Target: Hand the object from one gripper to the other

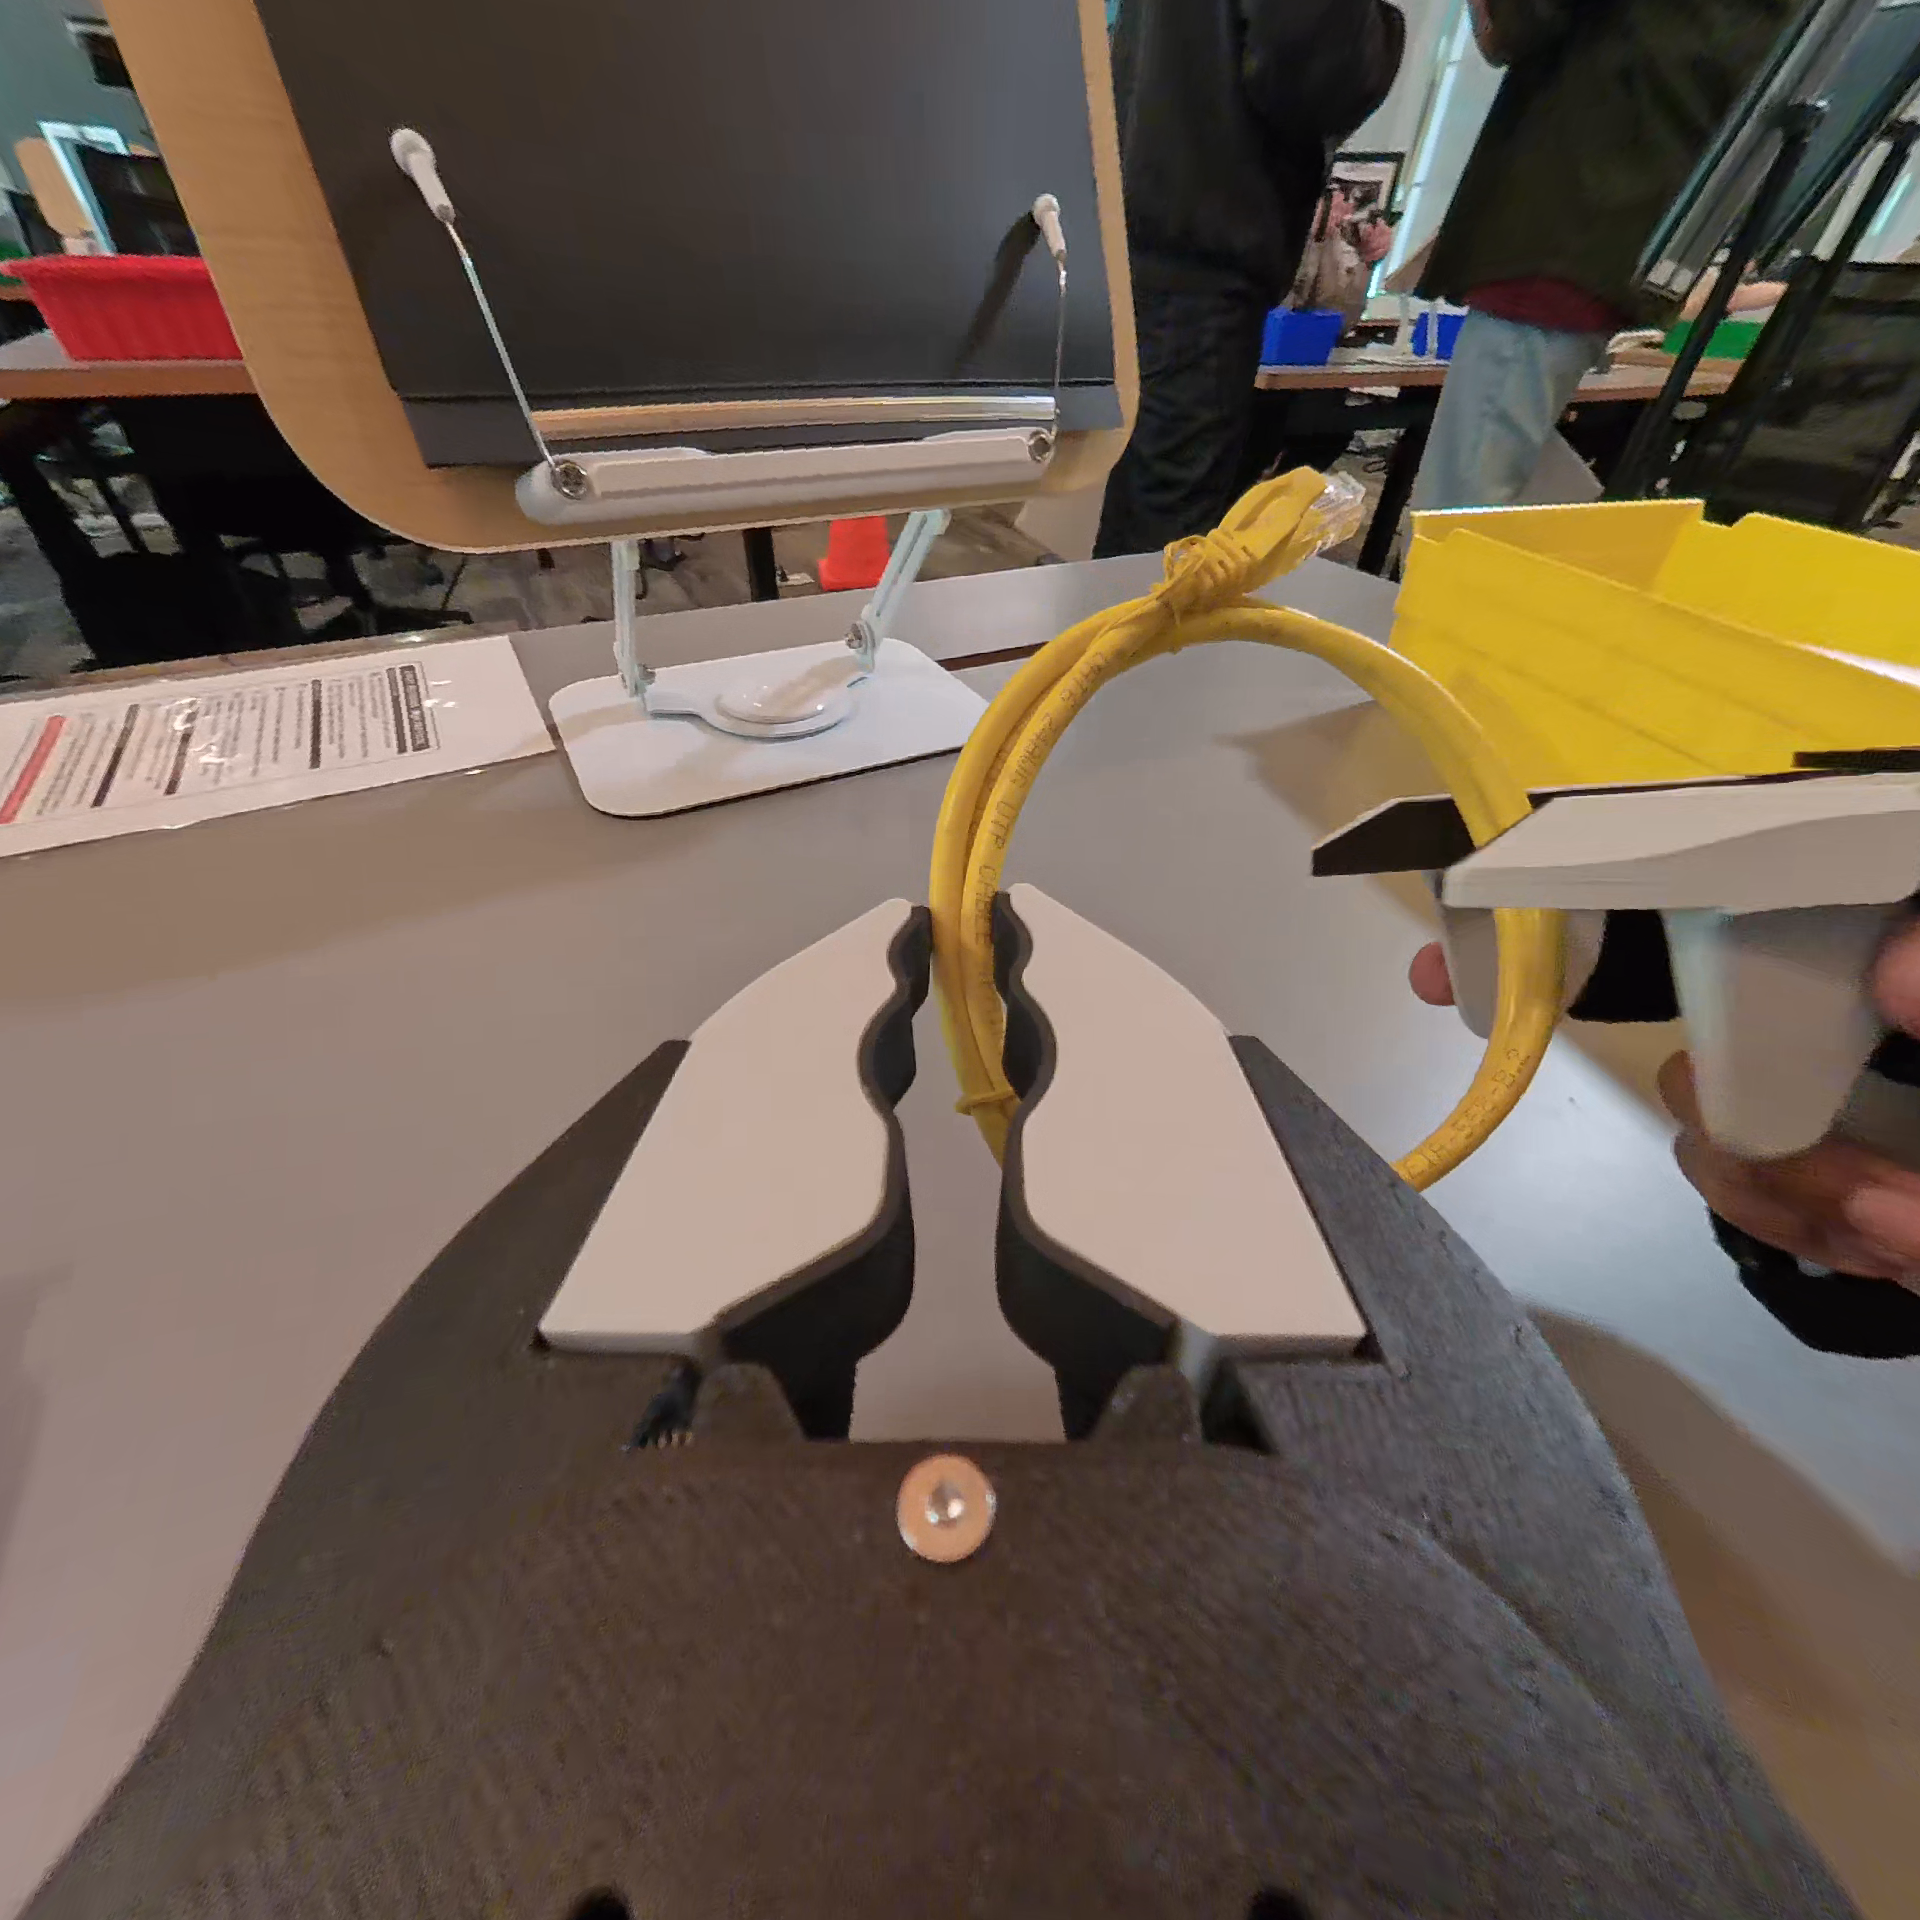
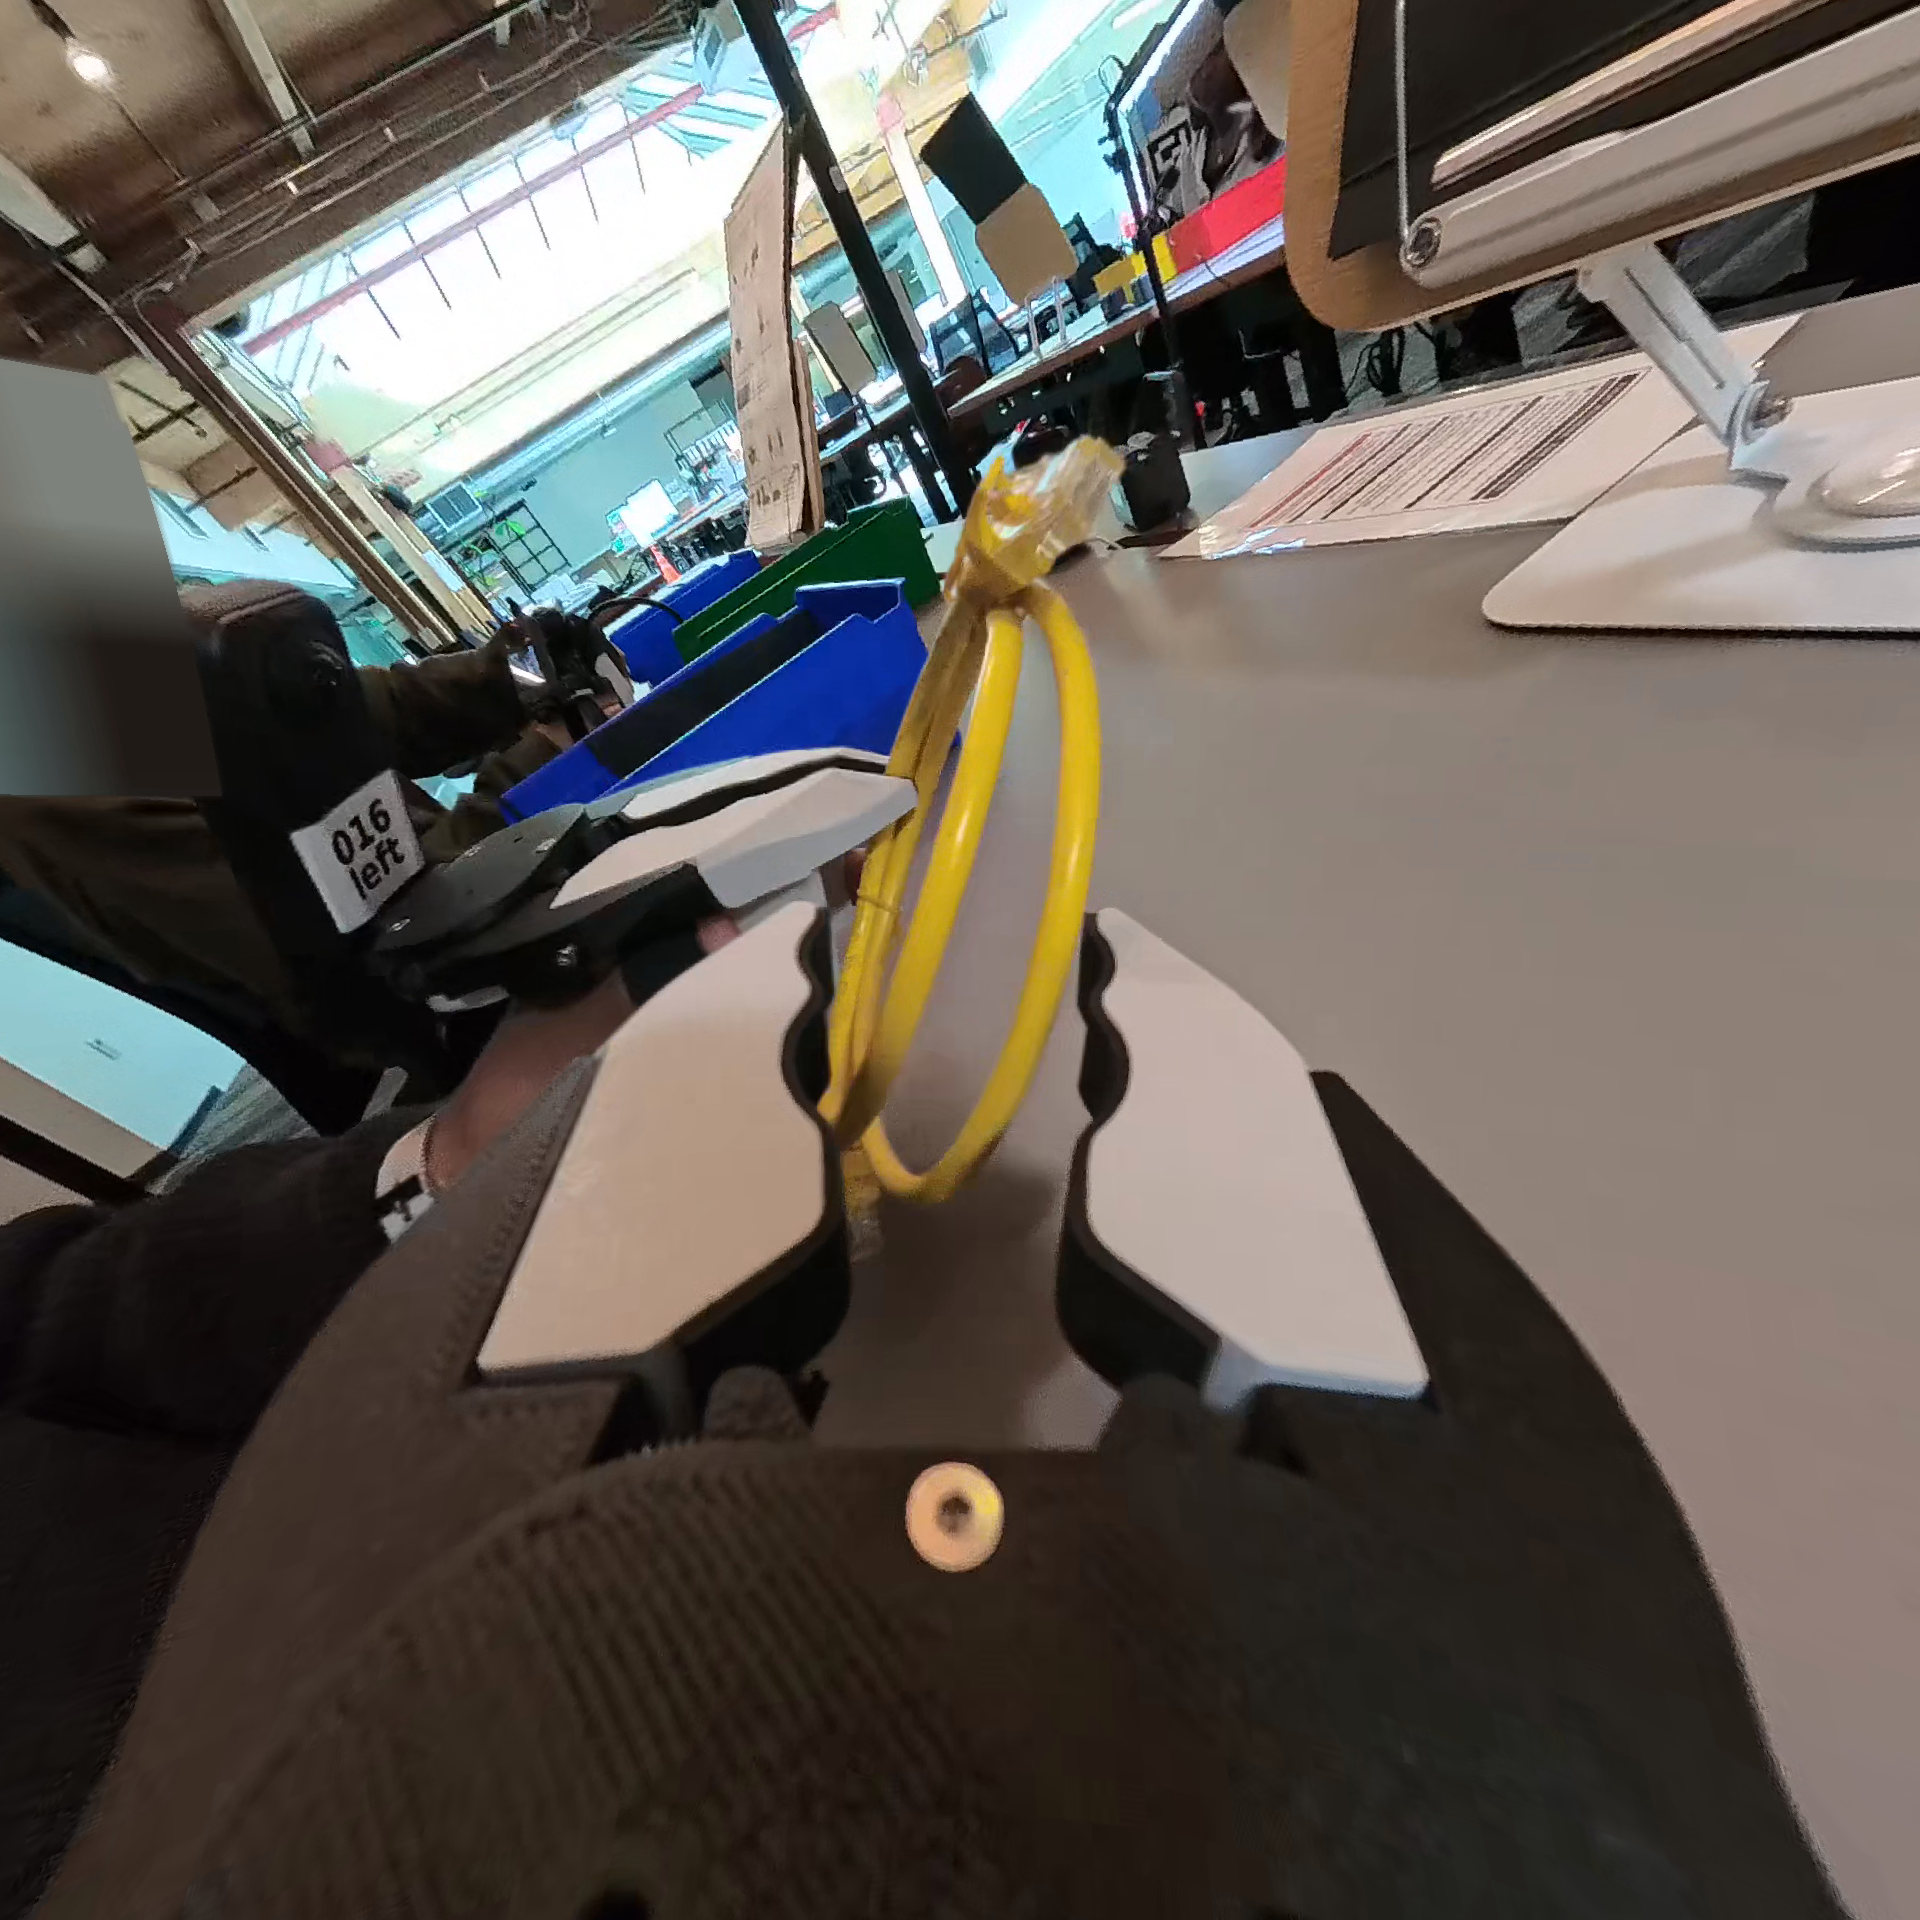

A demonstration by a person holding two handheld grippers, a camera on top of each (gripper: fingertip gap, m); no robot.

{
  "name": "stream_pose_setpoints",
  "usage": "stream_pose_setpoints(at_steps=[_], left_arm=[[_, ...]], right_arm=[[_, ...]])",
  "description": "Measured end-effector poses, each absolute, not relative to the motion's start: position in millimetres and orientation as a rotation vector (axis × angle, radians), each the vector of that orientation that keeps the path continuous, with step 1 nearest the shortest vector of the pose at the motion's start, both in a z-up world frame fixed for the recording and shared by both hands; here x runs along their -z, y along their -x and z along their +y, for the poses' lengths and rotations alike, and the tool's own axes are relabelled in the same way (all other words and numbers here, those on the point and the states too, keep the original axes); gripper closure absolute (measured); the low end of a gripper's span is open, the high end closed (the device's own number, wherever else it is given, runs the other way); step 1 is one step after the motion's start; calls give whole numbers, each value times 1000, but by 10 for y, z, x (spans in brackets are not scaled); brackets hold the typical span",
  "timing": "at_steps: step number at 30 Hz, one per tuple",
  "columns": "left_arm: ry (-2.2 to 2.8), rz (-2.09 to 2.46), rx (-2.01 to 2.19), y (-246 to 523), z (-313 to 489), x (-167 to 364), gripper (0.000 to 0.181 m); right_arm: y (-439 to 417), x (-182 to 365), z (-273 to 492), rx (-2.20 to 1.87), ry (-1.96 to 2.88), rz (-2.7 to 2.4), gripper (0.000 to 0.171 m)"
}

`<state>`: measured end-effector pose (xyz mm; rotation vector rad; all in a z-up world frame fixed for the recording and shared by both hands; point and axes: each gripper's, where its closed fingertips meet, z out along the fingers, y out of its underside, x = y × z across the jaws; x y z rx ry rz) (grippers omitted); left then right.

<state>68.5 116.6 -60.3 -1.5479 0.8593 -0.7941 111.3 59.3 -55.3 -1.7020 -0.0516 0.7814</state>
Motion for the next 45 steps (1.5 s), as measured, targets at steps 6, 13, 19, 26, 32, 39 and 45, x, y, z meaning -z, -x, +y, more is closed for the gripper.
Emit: stream_pose_setpoints(at_steps=[6, 13, 19, 26, 32, 39, 45], left_arm=[[1524, 879, 805, -698, 1098, 597, 169], [1475, 873, 962, -740, 1001, 532, 162], [1523, 777, 1137, -732, 1077, 518, 113], [1625, 775, 1578, -887, 847, 604, 108], [1594, 795, 1876, -960, 549, 510, 121], [1497, 707, 1984, -839, 631, 331, 140], [1476, 714, 1975, -817, 646, 330, 169]], right_arm=[[-1155, 607, 603, -755, 1715, -47, 169], [-1209, 512, 572, -833, 1659, -16, 171], [-1396, 388, 542, -912, 1568, 56, 171], [-1478, 132, 429, -982, 1403, 43, 171], [-1375, 22, 364, -999, 1333, -10, 171], [-1325, 41, 373, -1018, 1340, -16, 171], [-1277, 44, 379, -1042, 1336, -25, 171]])
